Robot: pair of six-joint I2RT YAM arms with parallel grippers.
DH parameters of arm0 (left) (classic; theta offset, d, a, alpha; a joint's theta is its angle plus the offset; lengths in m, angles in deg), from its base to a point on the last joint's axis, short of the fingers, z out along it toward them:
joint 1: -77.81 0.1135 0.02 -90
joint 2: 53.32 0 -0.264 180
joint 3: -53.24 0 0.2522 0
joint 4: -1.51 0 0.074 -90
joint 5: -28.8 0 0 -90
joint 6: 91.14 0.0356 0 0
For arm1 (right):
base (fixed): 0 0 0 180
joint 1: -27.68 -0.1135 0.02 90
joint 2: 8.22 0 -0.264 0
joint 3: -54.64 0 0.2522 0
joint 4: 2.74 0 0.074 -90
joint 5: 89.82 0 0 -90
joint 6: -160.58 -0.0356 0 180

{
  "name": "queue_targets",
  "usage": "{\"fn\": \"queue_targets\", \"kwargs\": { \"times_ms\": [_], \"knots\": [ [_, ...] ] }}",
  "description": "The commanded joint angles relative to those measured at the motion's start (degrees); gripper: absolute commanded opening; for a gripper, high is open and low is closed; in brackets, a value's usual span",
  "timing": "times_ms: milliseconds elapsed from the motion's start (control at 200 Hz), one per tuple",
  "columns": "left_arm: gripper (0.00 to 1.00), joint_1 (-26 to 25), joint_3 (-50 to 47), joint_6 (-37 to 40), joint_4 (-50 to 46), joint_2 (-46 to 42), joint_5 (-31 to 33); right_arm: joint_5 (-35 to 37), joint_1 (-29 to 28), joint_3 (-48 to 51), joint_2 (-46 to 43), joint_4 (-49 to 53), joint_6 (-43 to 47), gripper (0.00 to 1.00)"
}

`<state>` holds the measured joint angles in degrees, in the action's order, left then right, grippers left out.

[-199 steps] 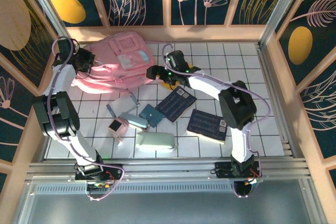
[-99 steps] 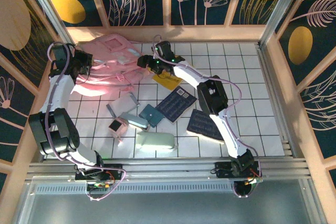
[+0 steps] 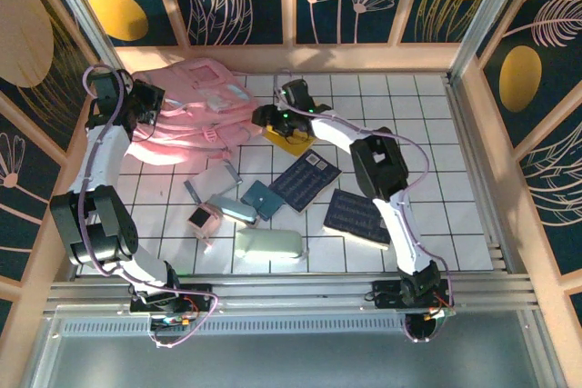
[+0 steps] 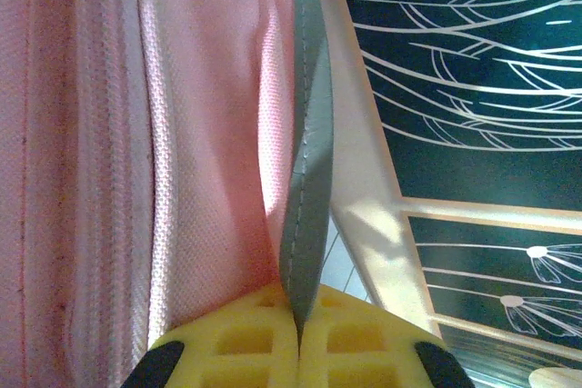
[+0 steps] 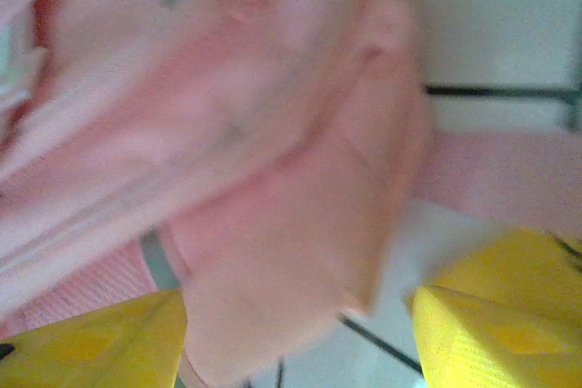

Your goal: Pack the student bag

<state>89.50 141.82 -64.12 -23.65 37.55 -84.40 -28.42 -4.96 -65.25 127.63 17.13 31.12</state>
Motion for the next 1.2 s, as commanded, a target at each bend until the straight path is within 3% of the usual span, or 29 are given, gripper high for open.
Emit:
{"fn": "queue_targets", "kwargs": {
  "times_ms": [0,240,475,631,801,1091,1196],
  "knots": [
    [0.0,-0.4,4.6,1.4,6.4,-0.7,-4.9,-1.2,2.7,4.4,-5.2,-7.3,-4.6,0.69],
    [0.0,-0.4,3.1,3.7,5.7,-3.1,-5.1,-2.6,5.7,-9.3,2.7,-2.9,-3.1,0.73],
    [0.0,-0.9,1.8,3.6,6.8,-3.8,-6.1,-6.6,6.4,-28.0,16.5,0.9,-7.1,0.77],
    [0.0,-2.1,2.5,4.4,6.9,-3.6,-6.6,-8.2,5.5,-27.4,18.8,-4.0,-10.0,0.78],
    [0.0,-3.1,2.7,5.0,6.9,-4.3,-6.2,-7.8,4.0,-32.5,22.4,-0.4,-8.1,0.79],
    [0.0,-3.3,2.6,5.4,7.4,-4.5,-6.4,-11.6,3.1,-30.8,25.0,-6.1,-13.2,0.7],
    [0.0,-3.4,2.3,5.7,7.4,-4.2,-6.4,-14.6,2.9,-31.3,24.8,-11.1,-15.9,0.62]
  ]
}}
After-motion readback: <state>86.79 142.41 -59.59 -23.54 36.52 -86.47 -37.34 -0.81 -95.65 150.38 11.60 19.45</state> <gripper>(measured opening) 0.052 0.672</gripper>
